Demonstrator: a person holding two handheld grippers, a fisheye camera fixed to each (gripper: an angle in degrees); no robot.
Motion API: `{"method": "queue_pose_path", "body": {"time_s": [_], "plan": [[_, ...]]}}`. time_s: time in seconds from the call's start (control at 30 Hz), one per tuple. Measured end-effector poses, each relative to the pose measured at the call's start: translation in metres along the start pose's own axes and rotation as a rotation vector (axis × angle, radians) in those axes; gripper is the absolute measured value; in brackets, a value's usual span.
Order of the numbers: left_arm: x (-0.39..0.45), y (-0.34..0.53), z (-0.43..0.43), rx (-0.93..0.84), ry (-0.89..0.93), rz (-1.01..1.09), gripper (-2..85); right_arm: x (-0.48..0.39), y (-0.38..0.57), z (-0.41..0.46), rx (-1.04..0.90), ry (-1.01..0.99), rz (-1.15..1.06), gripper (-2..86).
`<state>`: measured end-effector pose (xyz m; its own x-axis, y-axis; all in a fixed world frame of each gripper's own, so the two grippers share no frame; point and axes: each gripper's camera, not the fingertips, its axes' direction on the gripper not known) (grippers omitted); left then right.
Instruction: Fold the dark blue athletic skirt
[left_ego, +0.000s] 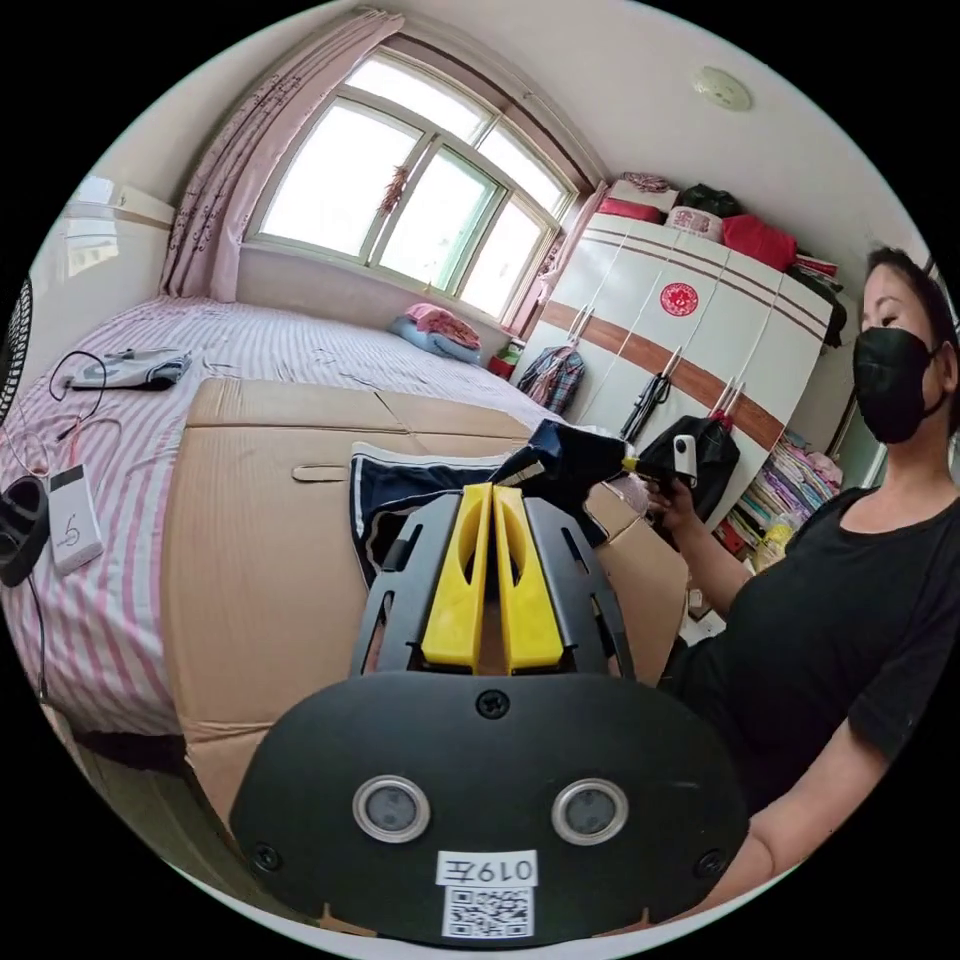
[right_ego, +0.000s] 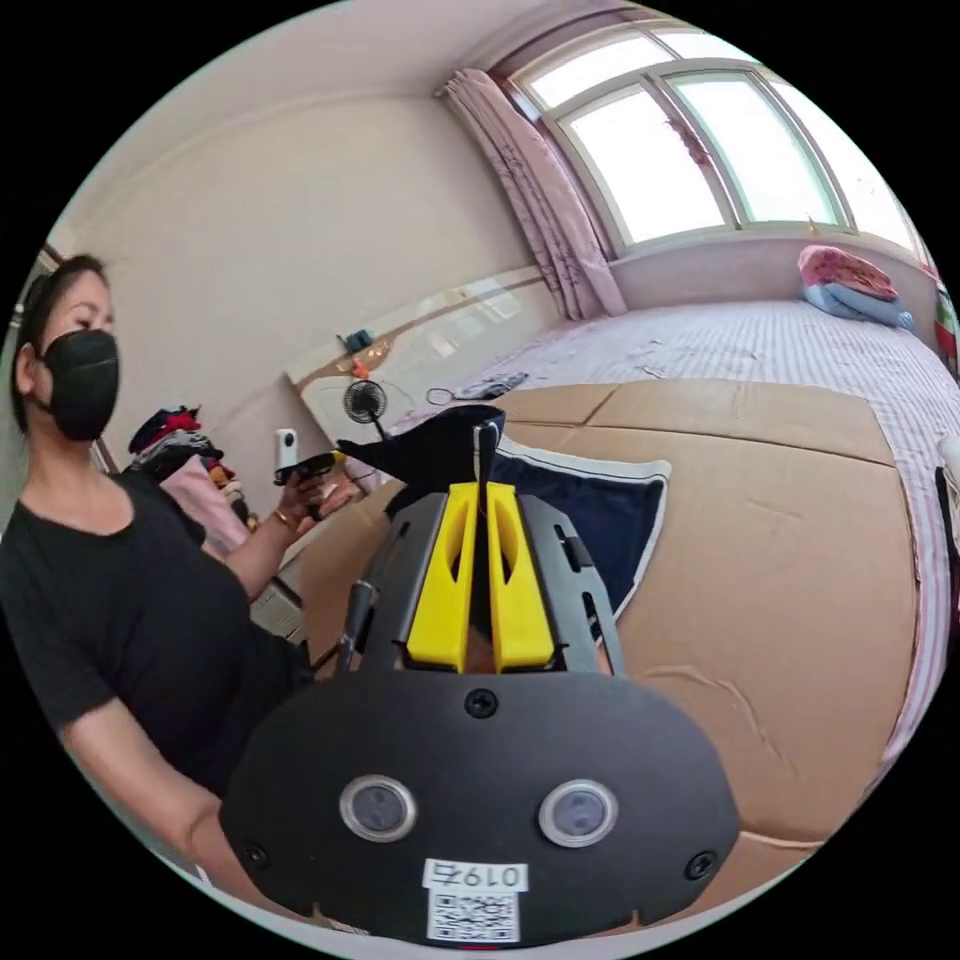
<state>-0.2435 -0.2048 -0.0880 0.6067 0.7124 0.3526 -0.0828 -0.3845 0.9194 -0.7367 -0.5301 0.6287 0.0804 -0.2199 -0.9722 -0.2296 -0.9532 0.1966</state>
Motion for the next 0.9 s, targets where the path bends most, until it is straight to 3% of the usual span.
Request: {"method": "queue_pose_path", "body": {"time_s": [0.1, 0.17, 0.27, 0.4, 0.5, 0.63, 0.8, 0.9], "plan": [[0.035, 0.022, -0.049, 0.068, 0.207, 0.142, 0.7, -0.048, 0.031, -0.046, -0.037, -0.201, -0.167, -0.7], [0.052, 0.027, -0.069, 0.1, 0.283, 0.23, 0.8, -0.066, 0.043, -0.062, -0.071, -0.233, -0.233, -0.8], [0.047, 0.027, -0.078, 0.125, 0.079, 0.132, 0.9, -0.058, 0.045, -0.079, -0.058, -0.086, -0.15, -0.8], [-0.002, 0.006, -0.039, 0.112, -0.103, -0.171, 1.3, -0.005, 0.029, -0.087, 0.079, 0.068, 0.089, -0.6], [-0.006, -0.026, 0.032, -0.02, -0.239, -0.122, 2.2, 0.04, 0.006, -0.059, 0.129, 0.166, 0.25, -0.2], [-0.012, -0.085, 0.134, -0.162, -0.434, -0.092, 5.2, 0.083, -0.047, 0.02, -0.071, 0.351, 0.269, 3.2], [-0.06, -0.143, 0.218, -0.318, -0.445, -0.218, 8.2, 0.133, -0.102, 0.093, -0.266, 0.558, 0.291, 7.9], [-0.083, -0.16, 0.252, -0.388, -0.424, -0.29, 7.6, 0.169, -0.118, 0.12, -0.336, 0.531, 0.363, 8.7]]}}
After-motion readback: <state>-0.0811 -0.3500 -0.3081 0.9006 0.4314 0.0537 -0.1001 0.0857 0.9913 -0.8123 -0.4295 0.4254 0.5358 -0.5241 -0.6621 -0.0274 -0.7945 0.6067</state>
